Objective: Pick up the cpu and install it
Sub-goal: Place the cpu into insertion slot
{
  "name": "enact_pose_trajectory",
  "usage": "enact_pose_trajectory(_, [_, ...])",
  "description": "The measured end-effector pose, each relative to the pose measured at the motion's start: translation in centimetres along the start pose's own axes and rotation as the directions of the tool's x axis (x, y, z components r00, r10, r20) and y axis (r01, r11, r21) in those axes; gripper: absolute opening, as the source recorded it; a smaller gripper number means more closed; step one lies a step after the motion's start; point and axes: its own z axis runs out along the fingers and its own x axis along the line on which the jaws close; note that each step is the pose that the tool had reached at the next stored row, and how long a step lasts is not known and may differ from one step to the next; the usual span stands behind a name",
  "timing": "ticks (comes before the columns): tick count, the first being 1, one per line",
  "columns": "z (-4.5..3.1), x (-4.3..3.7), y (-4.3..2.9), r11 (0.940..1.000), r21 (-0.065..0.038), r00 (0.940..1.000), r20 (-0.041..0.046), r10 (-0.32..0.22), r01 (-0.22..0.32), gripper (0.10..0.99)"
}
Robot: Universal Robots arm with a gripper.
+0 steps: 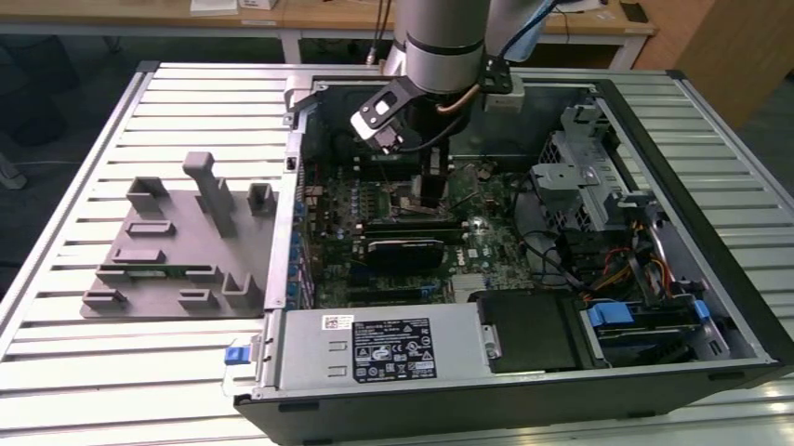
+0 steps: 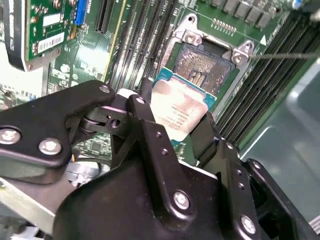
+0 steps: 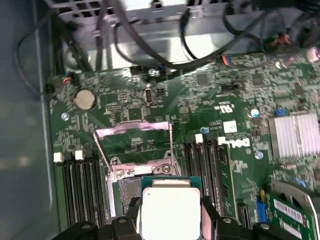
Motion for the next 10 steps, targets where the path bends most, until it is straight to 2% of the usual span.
enact_pose_trajectory(1, [0.23, -0.01, -0.19, 0.9996, 0.0, 0.9996, -0.001, -0.027, 0.027, 0.545])
enact_pose_trajectory(2, [0.49, 0.18, -0.75, 0.9994, 0.0, 0.9994, -0.0012, -0.033, 0.033, 0.545])
enact_pose_trajectory(5, [0.78, 0.19, -0.91, 0.9987, 0.0, 0.9987, -0.002, -0.051, 0.051, 0.545])
enact_pose_trajectory(6, [1.34, 0.24, -0.94, 0.997, 0.0, 0.997, -0.0029, -0.077, 0.077, 0.545])
enact_pose_trajectory(10, [1.69, 0.81, -1.01, 0.9968, -0.001, 0.9968, -0.0033, -0.08, 0.08, 0.545])
